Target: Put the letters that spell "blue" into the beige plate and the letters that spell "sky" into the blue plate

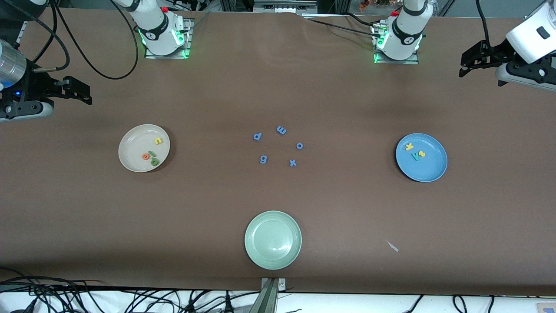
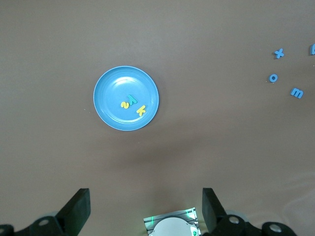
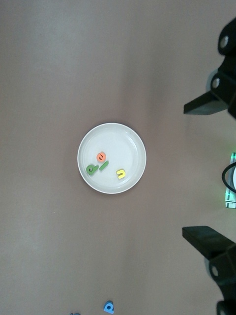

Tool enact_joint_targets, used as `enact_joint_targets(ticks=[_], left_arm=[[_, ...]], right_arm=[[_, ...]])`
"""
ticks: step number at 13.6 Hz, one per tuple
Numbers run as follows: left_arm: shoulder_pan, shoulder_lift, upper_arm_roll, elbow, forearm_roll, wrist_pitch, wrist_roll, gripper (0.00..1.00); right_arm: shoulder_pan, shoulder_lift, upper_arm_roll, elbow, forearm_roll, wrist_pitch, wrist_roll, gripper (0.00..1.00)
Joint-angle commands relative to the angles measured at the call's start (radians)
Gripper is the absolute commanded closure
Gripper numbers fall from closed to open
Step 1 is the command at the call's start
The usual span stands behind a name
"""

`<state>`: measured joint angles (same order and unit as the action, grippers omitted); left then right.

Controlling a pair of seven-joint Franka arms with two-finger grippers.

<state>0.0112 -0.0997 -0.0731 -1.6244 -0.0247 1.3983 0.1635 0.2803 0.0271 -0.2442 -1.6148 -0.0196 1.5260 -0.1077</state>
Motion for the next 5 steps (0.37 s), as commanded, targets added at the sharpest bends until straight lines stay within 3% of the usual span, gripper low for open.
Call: enact_joint_targets(ticks=[1,5], left_arm=[[-0.007,0.015,-0.004,0.032,0.035,-0.025,-0.012,0.00],[-0.007,0.018,-0.004,0.031,0.048,-0.022,-0.012,0.00]], right_arm=[[-0.012,-0.003,0.013,0.004,-0.003,0.000,0.008,0.00],[-0.012,-0.003,0.013,0.004,-0.003,0.000,0.008,0.00]])
